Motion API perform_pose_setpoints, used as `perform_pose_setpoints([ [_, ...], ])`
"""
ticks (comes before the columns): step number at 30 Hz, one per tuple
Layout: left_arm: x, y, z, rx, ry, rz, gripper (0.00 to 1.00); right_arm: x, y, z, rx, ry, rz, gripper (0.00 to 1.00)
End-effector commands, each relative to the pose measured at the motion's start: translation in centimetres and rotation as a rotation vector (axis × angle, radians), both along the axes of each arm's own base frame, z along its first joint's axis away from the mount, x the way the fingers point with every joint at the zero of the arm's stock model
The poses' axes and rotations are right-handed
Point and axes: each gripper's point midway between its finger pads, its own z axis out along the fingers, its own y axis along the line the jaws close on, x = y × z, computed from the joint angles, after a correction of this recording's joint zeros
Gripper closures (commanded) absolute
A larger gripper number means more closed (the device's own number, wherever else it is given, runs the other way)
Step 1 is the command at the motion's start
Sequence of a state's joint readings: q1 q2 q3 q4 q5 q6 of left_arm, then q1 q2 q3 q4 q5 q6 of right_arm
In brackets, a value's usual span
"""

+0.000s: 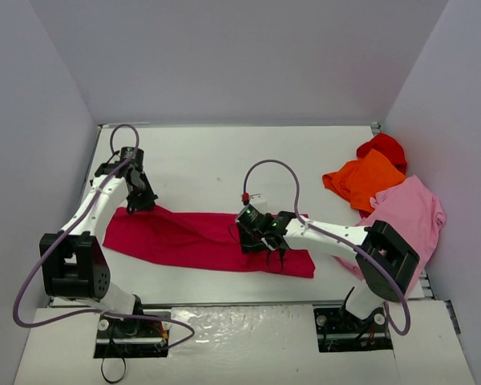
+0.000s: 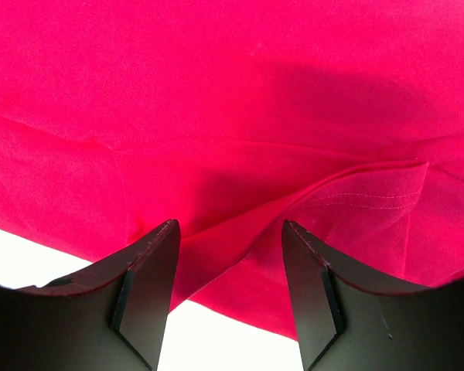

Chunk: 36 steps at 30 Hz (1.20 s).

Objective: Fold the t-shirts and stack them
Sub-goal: Fold the other side of the tshirt into a rectangle

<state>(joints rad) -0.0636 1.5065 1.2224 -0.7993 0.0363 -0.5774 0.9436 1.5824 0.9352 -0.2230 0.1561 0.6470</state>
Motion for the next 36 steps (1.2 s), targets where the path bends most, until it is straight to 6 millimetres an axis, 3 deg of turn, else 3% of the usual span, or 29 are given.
perform_pose_setpoints([
  [1,0.9,-0.3,1.1,-0.006,-0.048,-0.019,1.00,0.7,0.3,0.4,-0.004,-0.030,-0.028,0.60],
  [5,0.8,-0.4,0.8,-0.010,-0.042,-0.020,1.00,1.0,0.0,0.5,-0.015,-0.046,-0.035,0.84],
  [9,0.8,-0.4,0.6,-0.008,-0.036,-0.021,1.00,1.9,0.5,1.4,-0.015,-0.080,-0.031,1.00],
  [14,1.1,-0.4,0.9,-0.008,-0.045,-0.022,1.00,5.5,0.5,3.3,-0.037,-0.148,-0.035,1.00],
  [21,2.3,-0.3,2.7,-0.002,-0.085,-0.019,1.00,15.5,-2.1,8.1,-0.058,-0.274,-0.113,1.00],
  [25,2.8,-0.5,3.2,-0.009,-0.099,-0.019,1.00,18.7,-3.2,7.5,-0.104,-0.280,-0.126,1.00],
  [27,2.8,-0.4,3.3,-0.007,-0.101,-0.017,1.00,19.8,-3.7,6.9,-0.128,-0.278,-0.124,1.00],
  [31,3.0,-0.4,3.1,-0.006,-0.099,-0.018,1.00,22.0,-3.8,7.6,-0.111,-0.297,-0.133,1.00],
  [36,3.1,-0.4,2.9,-0.009,-0.092,-0.018,1.00,22.0,-3.2,9.3,-0.075,-0.321,-0.114,1.00],
])
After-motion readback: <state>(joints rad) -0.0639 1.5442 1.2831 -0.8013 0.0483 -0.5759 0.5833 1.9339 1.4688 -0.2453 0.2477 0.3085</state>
